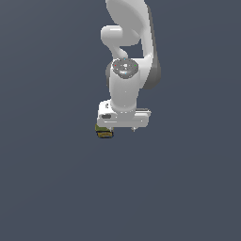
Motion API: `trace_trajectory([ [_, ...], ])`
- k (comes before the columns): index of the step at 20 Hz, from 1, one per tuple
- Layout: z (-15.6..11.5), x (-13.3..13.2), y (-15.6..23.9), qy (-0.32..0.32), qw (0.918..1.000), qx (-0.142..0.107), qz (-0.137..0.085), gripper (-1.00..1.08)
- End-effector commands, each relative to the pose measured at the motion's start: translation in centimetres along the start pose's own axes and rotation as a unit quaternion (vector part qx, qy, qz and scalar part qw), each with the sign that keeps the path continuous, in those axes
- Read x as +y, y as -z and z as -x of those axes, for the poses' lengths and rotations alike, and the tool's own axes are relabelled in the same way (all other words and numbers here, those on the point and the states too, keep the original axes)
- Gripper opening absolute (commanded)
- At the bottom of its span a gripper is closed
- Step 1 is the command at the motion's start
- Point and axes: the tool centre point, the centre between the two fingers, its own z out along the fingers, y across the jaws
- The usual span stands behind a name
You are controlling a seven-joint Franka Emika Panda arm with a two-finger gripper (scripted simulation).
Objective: Pick up the object and move it to a goal position.
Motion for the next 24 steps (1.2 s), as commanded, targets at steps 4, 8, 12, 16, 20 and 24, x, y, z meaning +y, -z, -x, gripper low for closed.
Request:
trace_trajectory([
  [4,-0.3,0.5,0.5,-0.007,1.0000,0.005,0.000,1.00],
  [8,-1.1,2.4,2.0,-0.031,0.9993,0.023,-0.002,1.00],
  [12,-1.2,2.8,2.3,-0.035,0.9991,0.026,-0.002,1.00],
  [16,-1.2,2.8,2.2,-0.029,0.9993,0.025,-0.002,1.00],
  [20,-1.0,3.0,2.1,-0.014,0.9996,0.025,-0.002,1.00],
  [24,-0.8,3.2,1.8,0.010,0.9997,0.024,-0.001,1.00],
])
